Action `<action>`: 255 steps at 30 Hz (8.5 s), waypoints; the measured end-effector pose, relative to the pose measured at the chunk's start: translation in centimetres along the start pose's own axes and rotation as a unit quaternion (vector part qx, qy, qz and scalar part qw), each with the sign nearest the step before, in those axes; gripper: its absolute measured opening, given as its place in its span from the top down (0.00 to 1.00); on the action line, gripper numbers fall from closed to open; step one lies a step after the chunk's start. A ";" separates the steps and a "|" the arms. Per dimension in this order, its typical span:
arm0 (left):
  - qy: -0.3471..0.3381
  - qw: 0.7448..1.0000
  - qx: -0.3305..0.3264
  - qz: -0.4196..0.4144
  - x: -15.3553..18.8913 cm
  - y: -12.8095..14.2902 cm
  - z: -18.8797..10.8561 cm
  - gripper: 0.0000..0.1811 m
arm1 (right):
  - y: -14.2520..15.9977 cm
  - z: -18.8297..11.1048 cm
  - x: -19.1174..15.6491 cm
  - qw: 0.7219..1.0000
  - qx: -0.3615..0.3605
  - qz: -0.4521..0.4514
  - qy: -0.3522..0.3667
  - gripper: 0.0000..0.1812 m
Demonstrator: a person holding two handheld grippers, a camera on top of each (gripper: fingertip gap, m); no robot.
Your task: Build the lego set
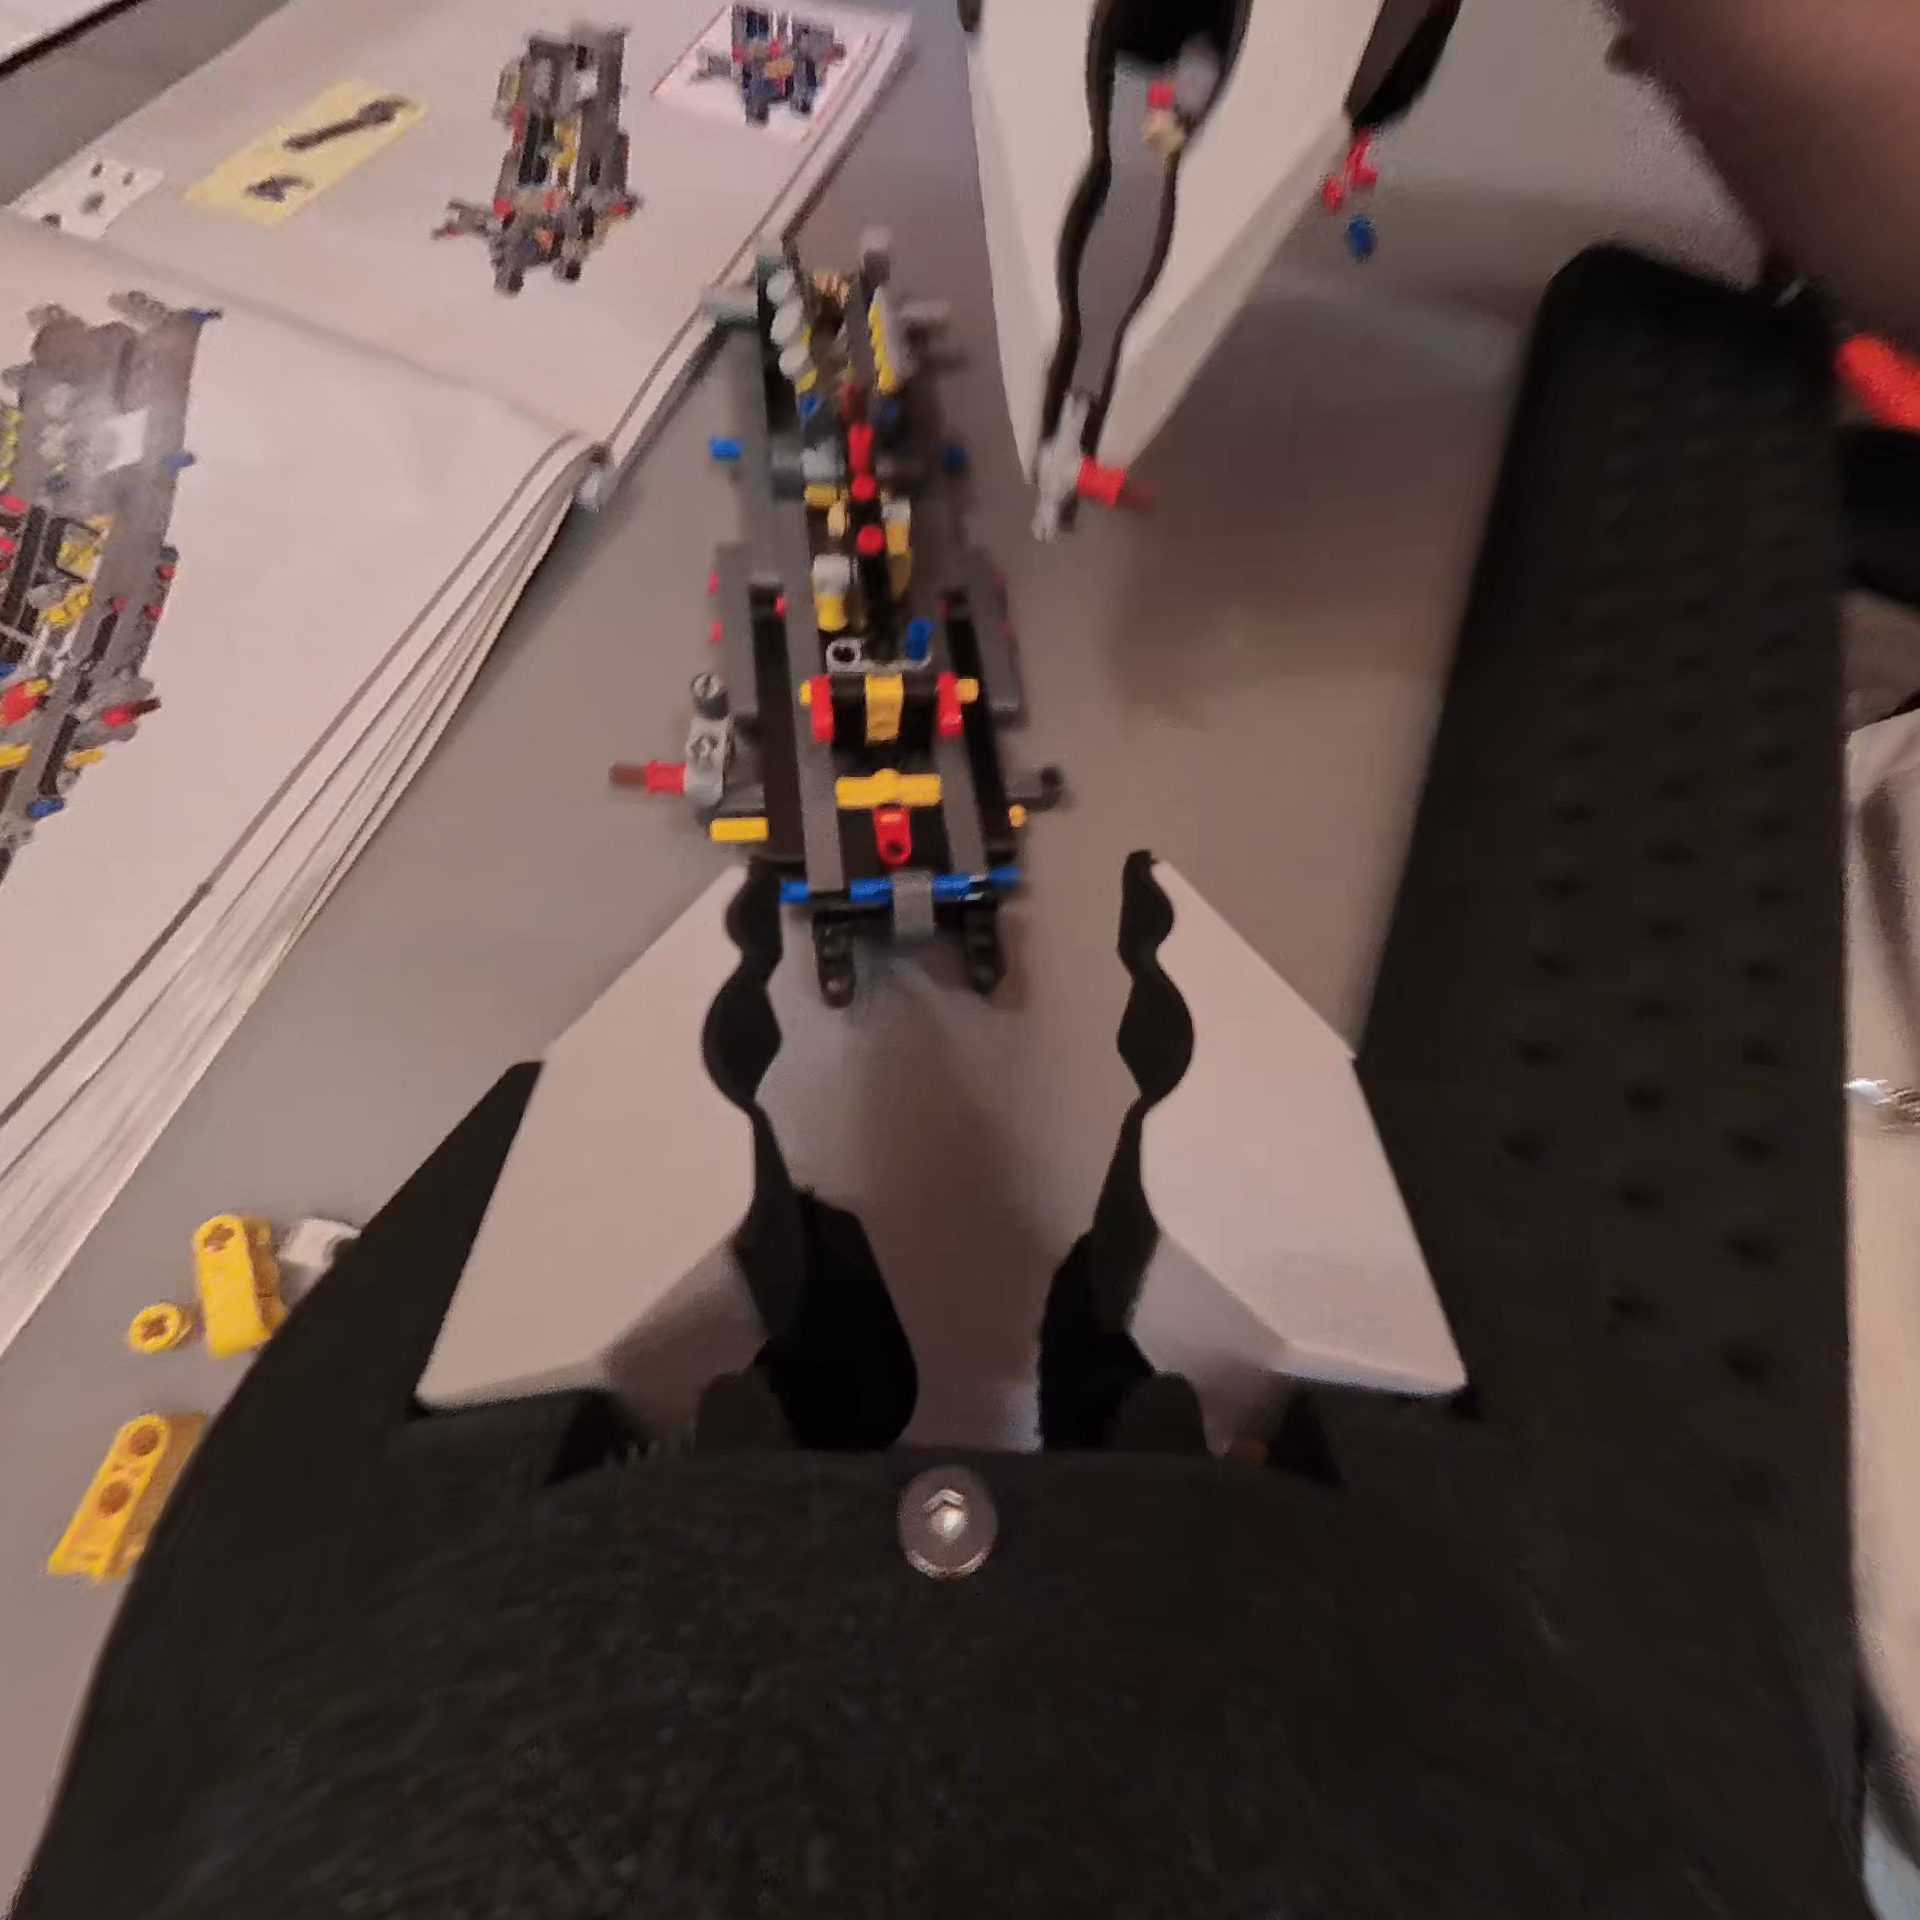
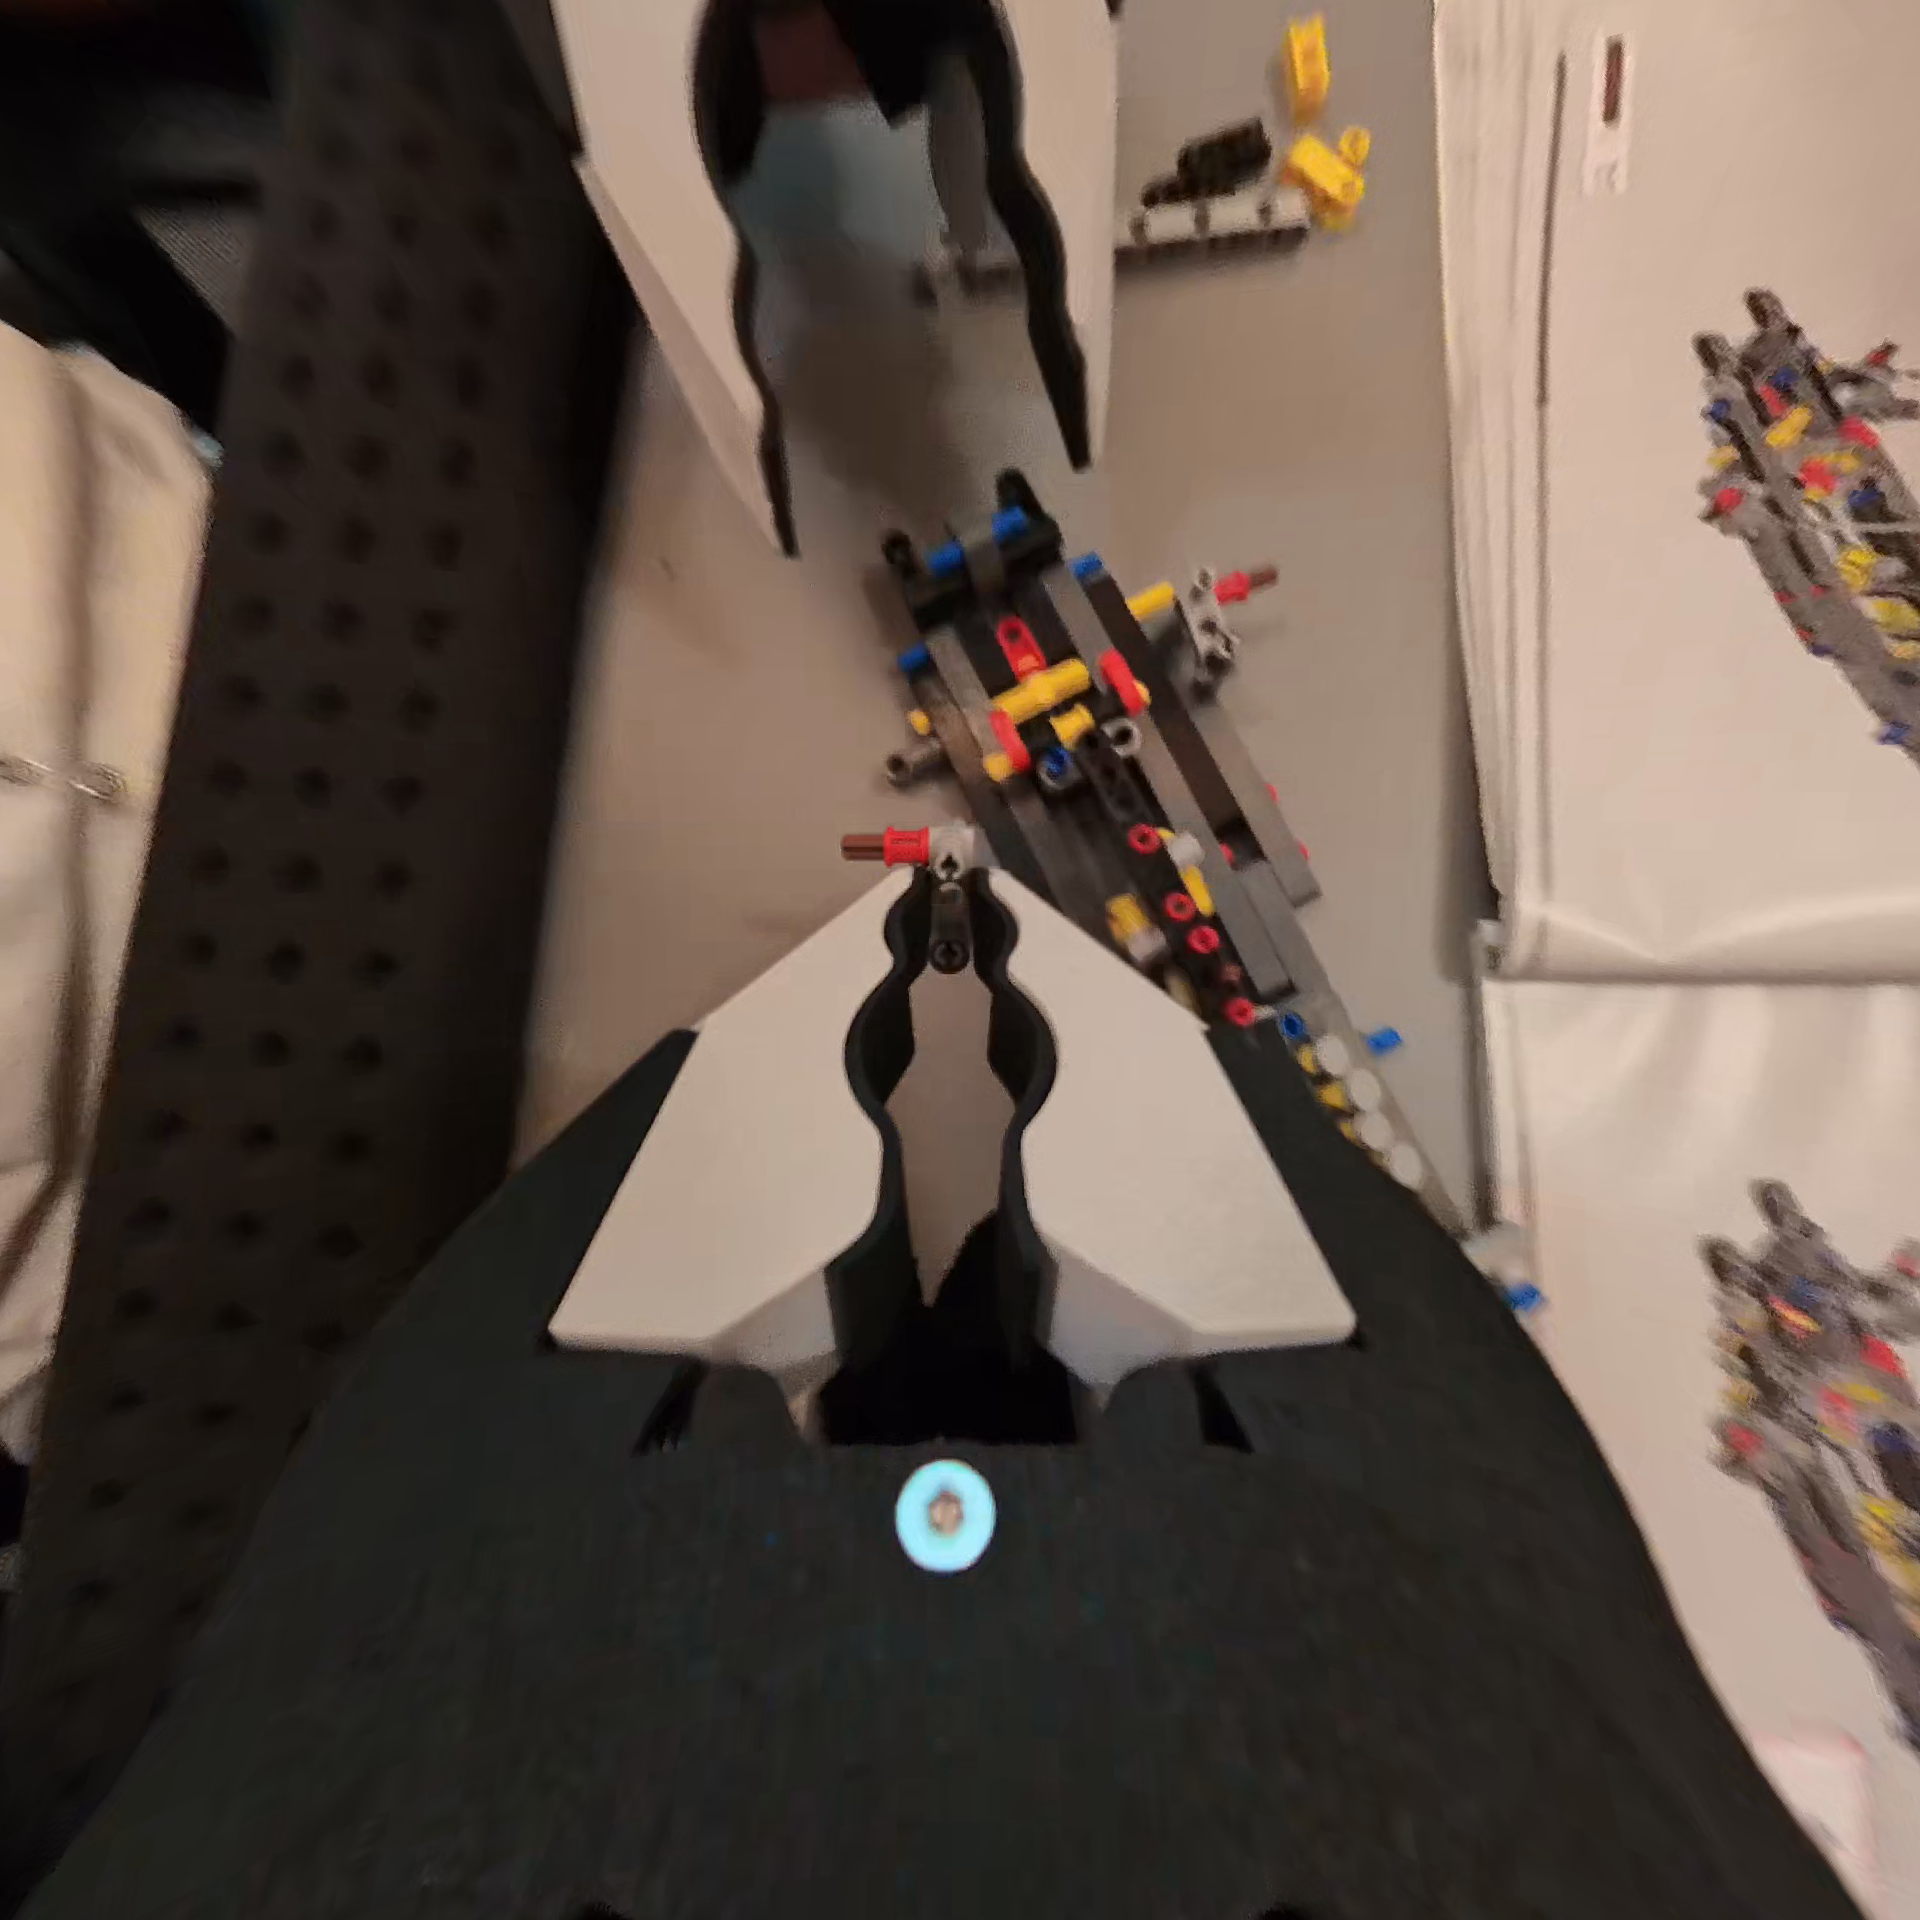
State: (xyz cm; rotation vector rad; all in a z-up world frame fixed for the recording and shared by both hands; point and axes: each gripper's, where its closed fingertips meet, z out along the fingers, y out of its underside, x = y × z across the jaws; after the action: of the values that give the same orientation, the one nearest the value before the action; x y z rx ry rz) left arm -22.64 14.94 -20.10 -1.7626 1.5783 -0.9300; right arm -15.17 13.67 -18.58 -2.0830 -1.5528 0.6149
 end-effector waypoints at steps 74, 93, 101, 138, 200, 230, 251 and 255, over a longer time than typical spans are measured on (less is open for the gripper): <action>0.100 0.775 -0.504 0.368 2.9 -18.9 -1.1 0.77 | 14.3 -7.3 -4.5 0.957 -0.048 0.231 0.169 0.97; 0.094 0.776 -0.506 0.366 2.8 -18.9 -2.3 0.77 | 15.3 -6.1 -4.9 0.960 -0.179 0.194 0.089 0.85; 0.104 0.779 -0.499 0.367 3.1 -19.2 -1.7 0.77 | 8.1 -8.1 -3.6 0.975 0.062 0.189 0.101 0.73; -0.183 0.941 0.286 0.003 2.1 -16.0 -0.3 0.89 | -1.7 -8.1 2.4 0.872 0.371 0.218 0.232 0.88; -0.219 0.942 0.251 -0.038 -0.5 -13.7 2.7 0.97 | 14.8 -5.8 -5.7 0.969 -0.144 0.081 0.185 0.85; -0.229 0.937 0.262 -0.023 -0.3 -14.1 2.9 0.96 | -8.2 -10.6 0.5 0.815 0.468 0.166 0.300 0.97; -0.252 0.935 0.251 0.012 -0.1 -14.0 2.9 0.96 | -8.0 -9.9 1.0 0.810 0.456 0.140 0.340 0.97; -0.270 0.931 0.244 0.032 -0.2 -14.0 2.8 0.96 | -8.0 -10.0 1.0 0.804 0.457 0.128 0.357 0.97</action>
State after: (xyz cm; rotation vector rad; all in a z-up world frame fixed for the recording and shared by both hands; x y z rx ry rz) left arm -12.29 16.73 -10.51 -1.4337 0.9436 -0.6513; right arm -14.90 15.60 -5.91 -1.4556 -0.3825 0.4379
